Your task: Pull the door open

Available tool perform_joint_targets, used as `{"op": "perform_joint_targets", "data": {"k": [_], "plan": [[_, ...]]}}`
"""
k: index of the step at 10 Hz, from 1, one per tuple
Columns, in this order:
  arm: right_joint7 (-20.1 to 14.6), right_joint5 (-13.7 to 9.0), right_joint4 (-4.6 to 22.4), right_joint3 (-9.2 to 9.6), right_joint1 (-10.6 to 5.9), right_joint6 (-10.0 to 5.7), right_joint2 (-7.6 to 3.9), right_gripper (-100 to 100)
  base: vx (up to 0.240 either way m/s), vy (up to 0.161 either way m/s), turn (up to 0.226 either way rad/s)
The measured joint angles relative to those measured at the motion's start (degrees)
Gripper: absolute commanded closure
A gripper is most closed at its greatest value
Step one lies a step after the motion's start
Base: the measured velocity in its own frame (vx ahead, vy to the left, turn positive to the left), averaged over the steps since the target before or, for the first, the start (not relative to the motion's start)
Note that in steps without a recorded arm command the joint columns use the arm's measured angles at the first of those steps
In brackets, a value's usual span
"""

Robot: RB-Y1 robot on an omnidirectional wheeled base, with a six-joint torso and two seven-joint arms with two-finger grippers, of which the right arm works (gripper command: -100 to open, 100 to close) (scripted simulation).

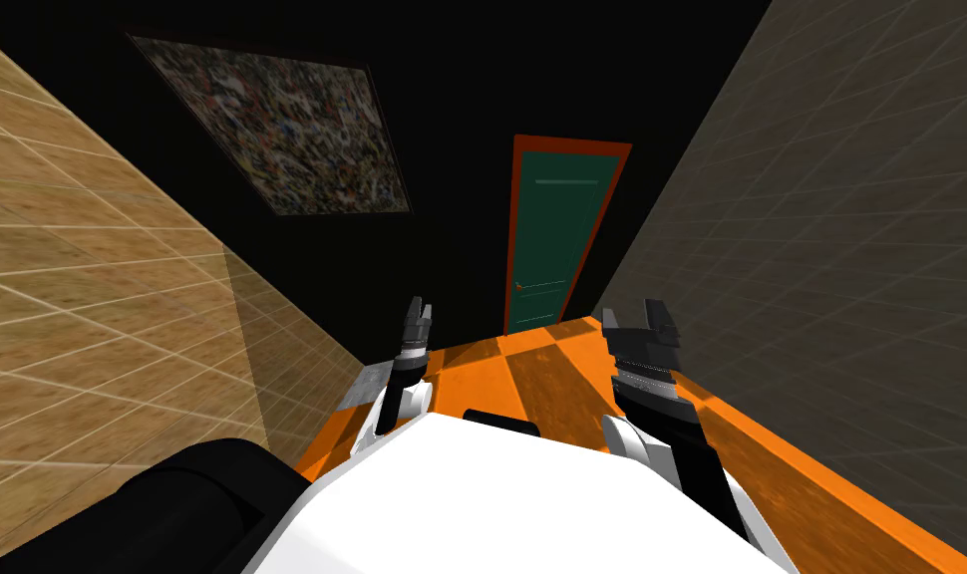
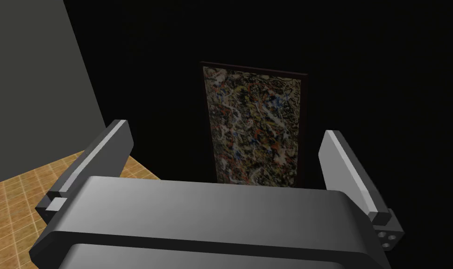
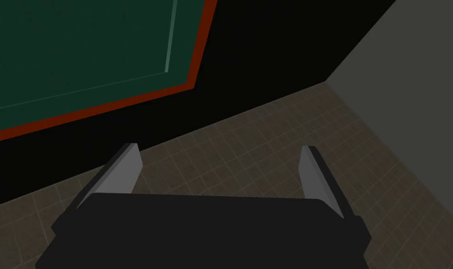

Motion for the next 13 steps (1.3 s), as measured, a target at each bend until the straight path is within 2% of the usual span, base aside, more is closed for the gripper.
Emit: {"op": "perform_joint_targets", "data": {"k": [4, 13], "plan": [[3.59, 1.73, 4.40, -1.22, -1.01, -1.45, -1.71, -100, 0.144, -0.008, 0.040], [13.50, 6.71, 14.72, -2.91, -2.42, -5.62, -3.86, -100, 0.113, -0.008, 0.044]]}}
